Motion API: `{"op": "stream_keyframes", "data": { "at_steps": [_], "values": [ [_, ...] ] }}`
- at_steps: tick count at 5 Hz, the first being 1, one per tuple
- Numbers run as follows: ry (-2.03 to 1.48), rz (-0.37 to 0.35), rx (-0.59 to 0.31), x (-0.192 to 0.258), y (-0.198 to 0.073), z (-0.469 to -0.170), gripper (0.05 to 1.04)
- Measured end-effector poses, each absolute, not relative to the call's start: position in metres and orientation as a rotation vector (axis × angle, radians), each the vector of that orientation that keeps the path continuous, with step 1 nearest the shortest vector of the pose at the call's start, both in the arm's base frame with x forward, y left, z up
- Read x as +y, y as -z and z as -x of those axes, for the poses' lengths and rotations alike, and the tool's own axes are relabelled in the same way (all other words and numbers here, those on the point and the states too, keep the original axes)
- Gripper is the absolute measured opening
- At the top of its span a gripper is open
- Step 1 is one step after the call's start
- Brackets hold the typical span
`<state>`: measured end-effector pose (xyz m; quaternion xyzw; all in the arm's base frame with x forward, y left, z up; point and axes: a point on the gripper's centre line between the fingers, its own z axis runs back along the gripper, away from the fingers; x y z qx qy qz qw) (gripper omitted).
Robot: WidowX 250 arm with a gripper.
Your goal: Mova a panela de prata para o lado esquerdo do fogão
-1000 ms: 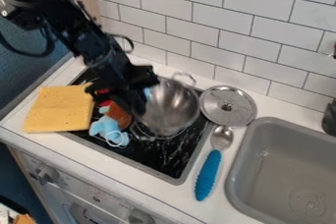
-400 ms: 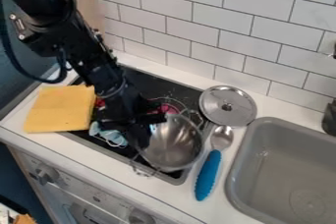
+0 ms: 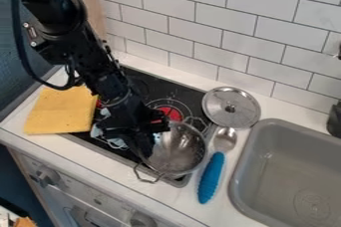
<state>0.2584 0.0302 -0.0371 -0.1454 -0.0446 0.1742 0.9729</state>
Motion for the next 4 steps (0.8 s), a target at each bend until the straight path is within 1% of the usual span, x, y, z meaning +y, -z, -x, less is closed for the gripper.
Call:
{"op": "stream_keyframes", "data": {
  "at_steps": [1, 2, 4],
  "values": [
    [-0.346, 0.293, -0.089, 0.0312, 0.0399, -0.2614, 0.114],
    [-0.334, 0.288, -0.067, 0.0298, 0.0429, -0.2598, 0.301],
    [-0.339, 0.273, -0.066, 0.0325, 0.0381, -0.2606, 0.884]
  ]
}}
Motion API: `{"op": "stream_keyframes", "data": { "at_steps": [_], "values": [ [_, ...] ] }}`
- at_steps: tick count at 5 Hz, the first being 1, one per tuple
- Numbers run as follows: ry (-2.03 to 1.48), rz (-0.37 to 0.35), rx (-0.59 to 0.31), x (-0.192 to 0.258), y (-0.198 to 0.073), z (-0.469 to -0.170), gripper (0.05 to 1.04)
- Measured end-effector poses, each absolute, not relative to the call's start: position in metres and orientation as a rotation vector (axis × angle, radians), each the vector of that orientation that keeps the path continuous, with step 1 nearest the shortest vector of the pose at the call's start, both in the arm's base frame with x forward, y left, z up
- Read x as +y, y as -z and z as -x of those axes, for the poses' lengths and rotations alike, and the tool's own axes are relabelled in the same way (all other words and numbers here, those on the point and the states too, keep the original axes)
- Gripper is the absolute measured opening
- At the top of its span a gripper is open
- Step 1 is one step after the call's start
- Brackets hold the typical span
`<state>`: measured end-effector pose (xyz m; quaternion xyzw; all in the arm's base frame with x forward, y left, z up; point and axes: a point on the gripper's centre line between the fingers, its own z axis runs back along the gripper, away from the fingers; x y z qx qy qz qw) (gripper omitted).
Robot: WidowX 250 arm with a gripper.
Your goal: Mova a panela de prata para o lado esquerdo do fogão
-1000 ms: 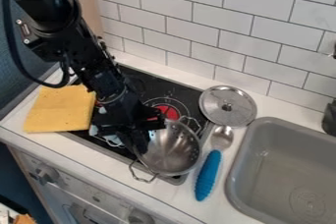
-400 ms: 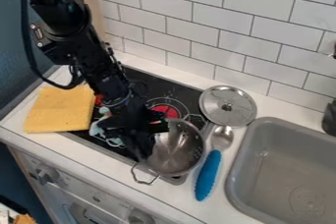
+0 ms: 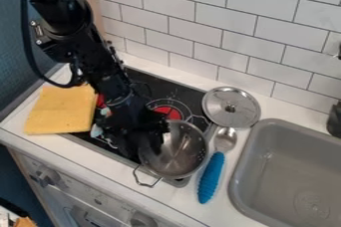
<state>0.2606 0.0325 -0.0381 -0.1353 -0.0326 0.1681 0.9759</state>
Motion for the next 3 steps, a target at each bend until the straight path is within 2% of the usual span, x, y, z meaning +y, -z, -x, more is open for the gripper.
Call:
{"op": "stream_keyframes", "data": {
  "at_steps": [1, 2, 3],
  "values": [
    [-0.319, 0.289, -0.091, 0.031, 0.027, -0.265, 1.01],
    [-0.278, 0.257, -0.153, 0.035, 0.002, -0.267, 1.006],
    [-0.224, 0.257, -0.196, 0.035, -0.025, -0.263, 1.001]
  ]
}}
